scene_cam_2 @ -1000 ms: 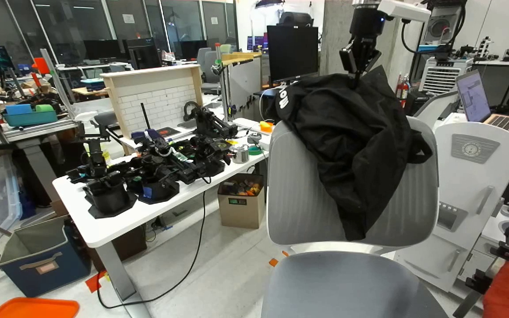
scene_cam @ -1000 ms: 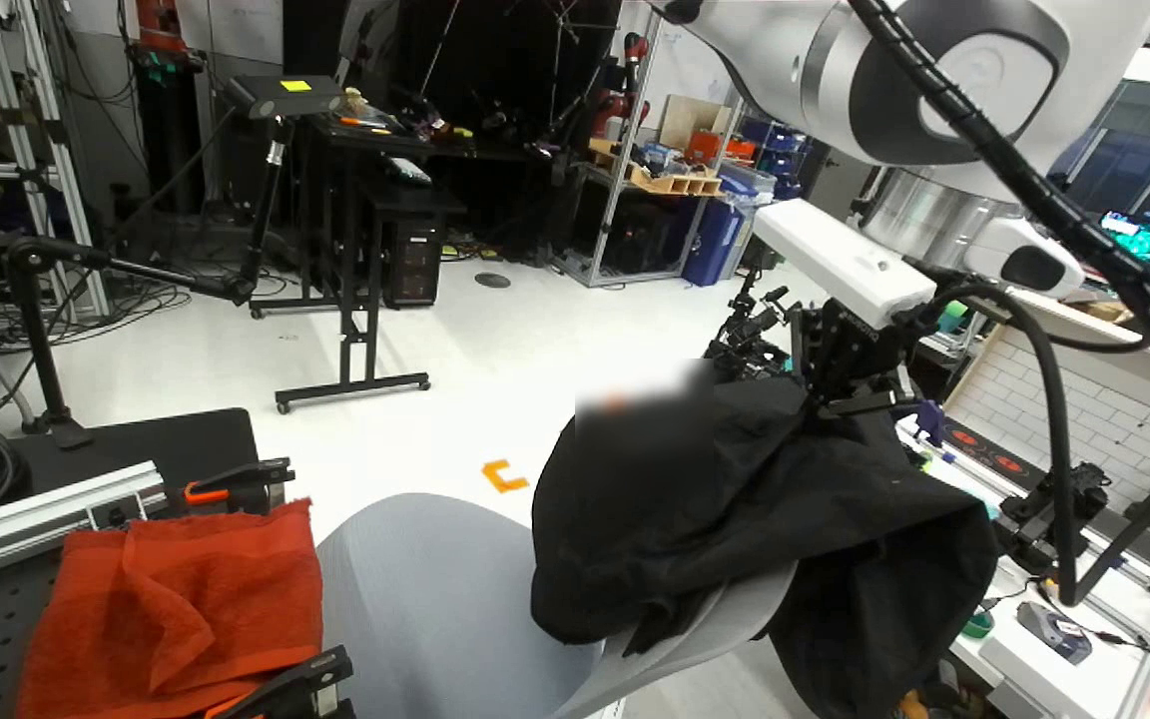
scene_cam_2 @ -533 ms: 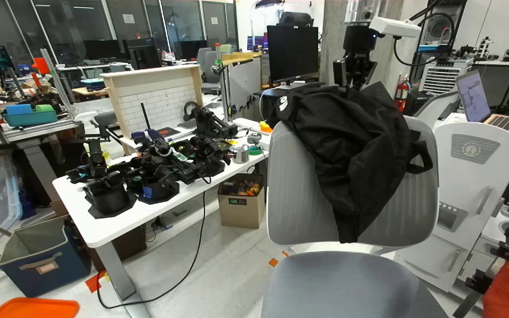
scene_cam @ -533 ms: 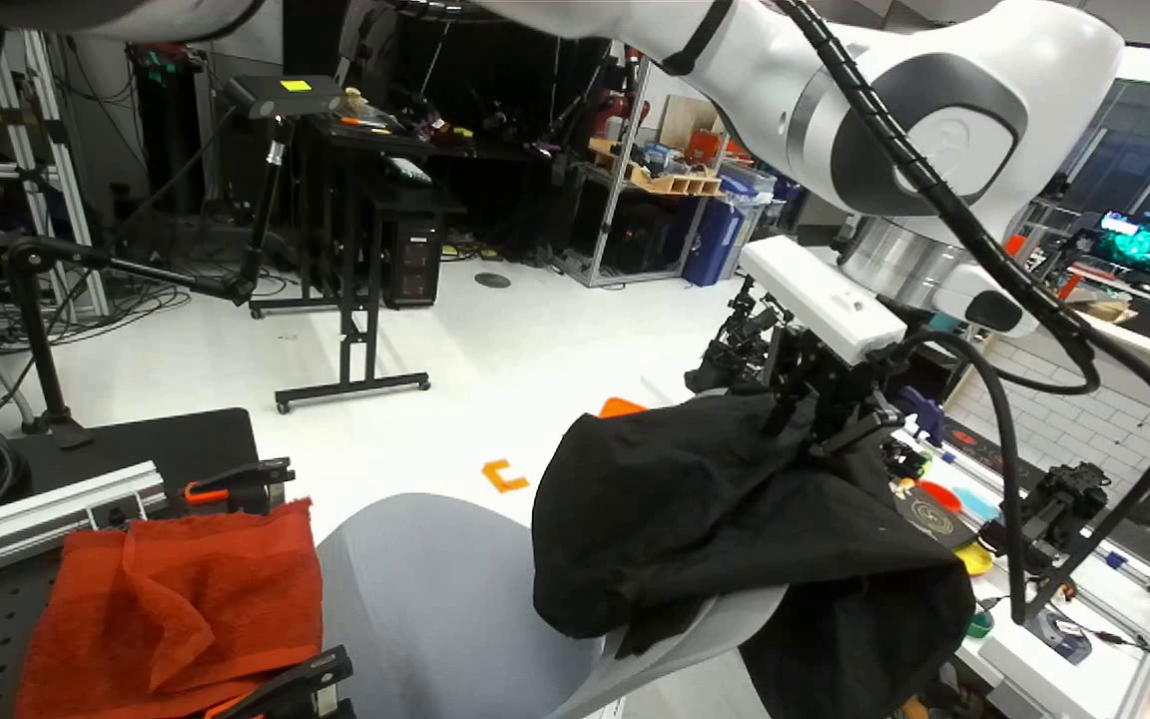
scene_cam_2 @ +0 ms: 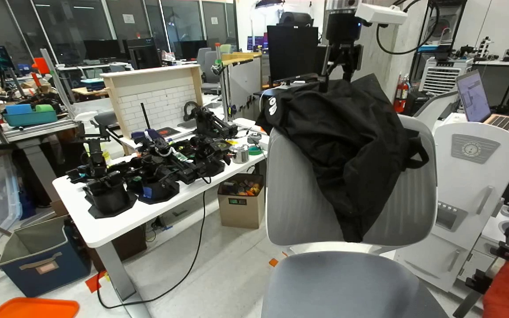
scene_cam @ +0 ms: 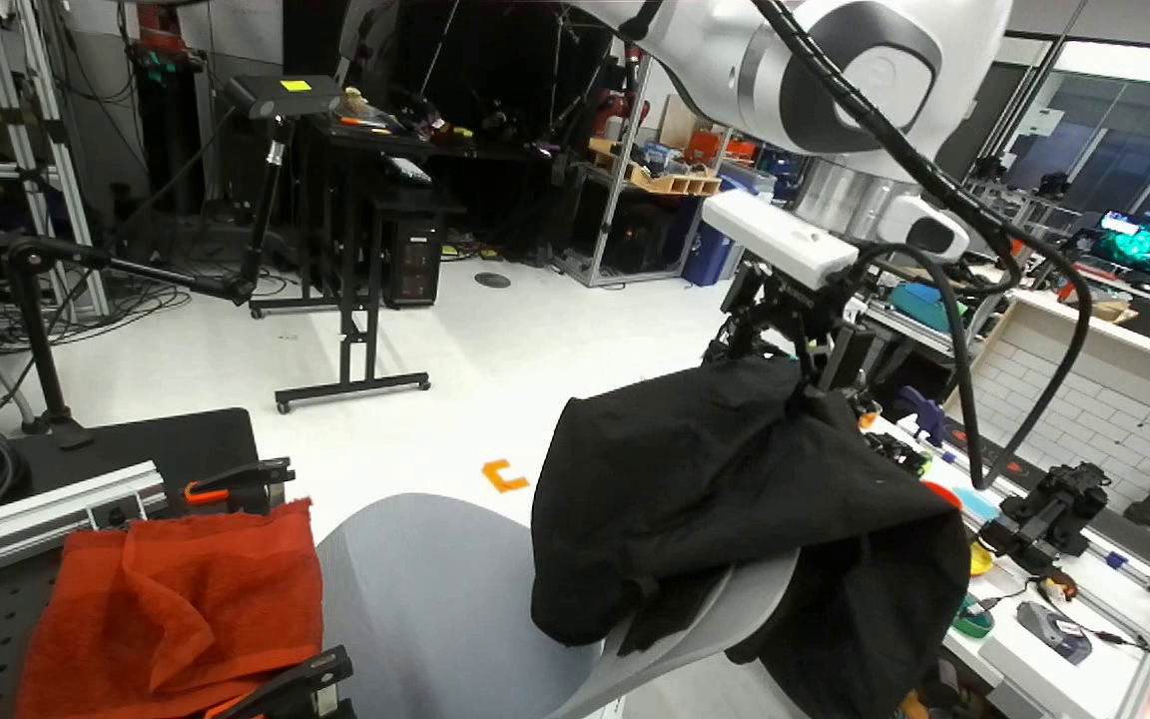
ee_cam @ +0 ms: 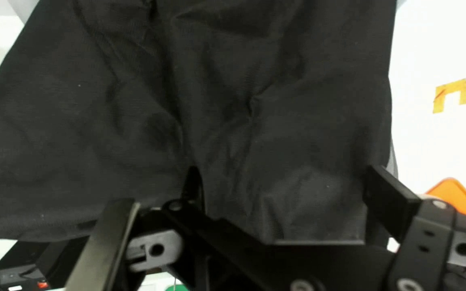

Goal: Put the black clothing on the backrest of the chair then put the red towel on the backrest.

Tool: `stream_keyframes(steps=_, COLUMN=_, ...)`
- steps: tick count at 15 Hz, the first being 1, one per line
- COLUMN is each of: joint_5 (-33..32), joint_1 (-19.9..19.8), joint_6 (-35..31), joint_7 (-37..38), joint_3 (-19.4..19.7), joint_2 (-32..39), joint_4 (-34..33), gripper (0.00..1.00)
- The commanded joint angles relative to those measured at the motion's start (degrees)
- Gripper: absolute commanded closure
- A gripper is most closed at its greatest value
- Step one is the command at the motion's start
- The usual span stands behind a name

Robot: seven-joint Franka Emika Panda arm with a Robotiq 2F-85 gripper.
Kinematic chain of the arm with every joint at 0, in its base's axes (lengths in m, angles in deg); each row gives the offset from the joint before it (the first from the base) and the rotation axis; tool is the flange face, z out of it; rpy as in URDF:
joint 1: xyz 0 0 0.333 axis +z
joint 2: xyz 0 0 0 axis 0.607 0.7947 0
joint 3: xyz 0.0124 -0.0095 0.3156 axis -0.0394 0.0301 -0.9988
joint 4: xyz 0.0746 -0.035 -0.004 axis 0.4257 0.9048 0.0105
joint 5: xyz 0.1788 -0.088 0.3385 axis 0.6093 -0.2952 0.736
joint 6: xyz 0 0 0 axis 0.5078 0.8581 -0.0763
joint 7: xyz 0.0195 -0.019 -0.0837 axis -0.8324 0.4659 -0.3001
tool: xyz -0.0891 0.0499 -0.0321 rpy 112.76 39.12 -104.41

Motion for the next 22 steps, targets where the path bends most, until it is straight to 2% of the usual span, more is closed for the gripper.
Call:
stream_keyframes(steps=1, joint_5=-3.0, joint_1=2.5, joint_6=-0.9, joint_7=-0.7, joint_3=0.6, joint_2=-6.3, joint_4=5.0, gripper=0.0)
stream_keyframes(steps=3, joint_5=-4.2, joint_1=2.9, joint_6=-0.4, joint_7=-1.1, joint_3=0.5, joint_2=-8.3, joint_4=5.6, gripper=0.0)
stream_keyframes(steps=7, joint_5=-5.5, joint_1=4.2, joint_6=-1.5, joint_7=-1.3, joint_3=-0.1, joint_2=-13.4, joint_4=10.9, gripper=0.0)
stream_keyframes(steps=11, joint_5=-7.2, joint_1=8.4, joint_6=-5.2, joint_7=-1.8, joint_3=-1.3, joint_2=-19.0, joint_4=23.3, gripper=0.0)
stream_keyframes(steps=17, joint_5=-13.0, joint_1=14.3, joint_6=-12.6, joint_7=1.6, joint_3=-4.9, joint_2=-26.4, joint_4=41.2, gripper=0.0)
stream_keyframes(steps=22, joint_5=-17.9, joint_1=15.3, joint_6=-19.9, joint_7=6.0, joint_3=-4.9, joint_2=-34.7, joint_4=56.7, gripper=0.0)
